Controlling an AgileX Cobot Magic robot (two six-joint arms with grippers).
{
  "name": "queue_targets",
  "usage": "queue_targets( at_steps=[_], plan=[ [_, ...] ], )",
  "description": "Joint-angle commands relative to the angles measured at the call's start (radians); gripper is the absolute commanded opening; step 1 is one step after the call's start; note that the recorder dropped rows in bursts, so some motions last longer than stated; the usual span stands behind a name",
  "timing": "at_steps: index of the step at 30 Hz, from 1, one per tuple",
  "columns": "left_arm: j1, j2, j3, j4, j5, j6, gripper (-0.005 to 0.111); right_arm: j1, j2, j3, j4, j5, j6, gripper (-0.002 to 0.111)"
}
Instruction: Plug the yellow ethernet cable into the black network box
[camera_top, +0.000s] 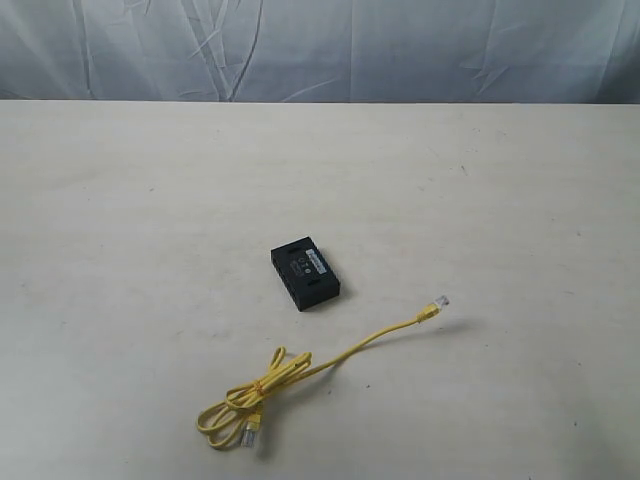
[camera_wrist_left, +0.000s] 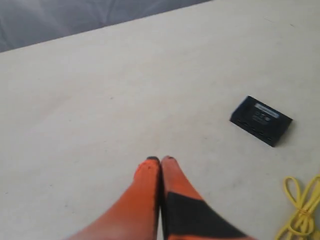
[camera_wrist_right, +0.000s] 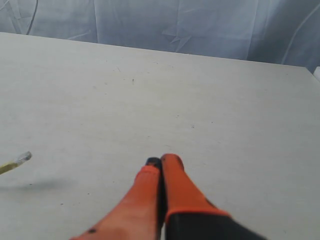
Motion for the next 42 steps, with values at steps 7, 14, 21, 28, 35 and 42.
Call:
queue_targets(
  at_steps=[7, 14, 21, 28, 35, 42],
  plan=[
    [-0.215, 0.291, -0.106, -0.075, 0.007, 0.101, 0.000, -0.004, -0.006, 0.005, -0.002, -0.007, -0.002, 0.000],
    [-0.446, 0.476, -0.198, -0.079, -0.119, 0.101, 0.000, -0.004, -0.006, 0.005, -0.002, -0.007, -0.002, 0.000],
    [-0.601, 0.685, -0.338, -0.074, -0.134, 0.114, 0.000, -0.004, -0.006, 0.005, -0.002, -0.007, -0.002, 0.000],
    [-0.701, 0.870, -0.474, -0.072, -0.128, 0.147, 0.000, -0.004, -0.006, 0.005, -0.002, -0.007, -0.002, 0.000],
    [-0.709, 1.024, -0.633, -0.074, 0.001, 0.152, 0.000, -0.004, -0.006, 0.005, -0.002, -0.007, -0.002, 0.000],
    [-0.709, 1.165, -0.722, -0.152, 0.147, 0.245, 0.000, -0.004, -0.006, 0.005, 0.001, -0.007, -0.002, 0.000]
  ],
)
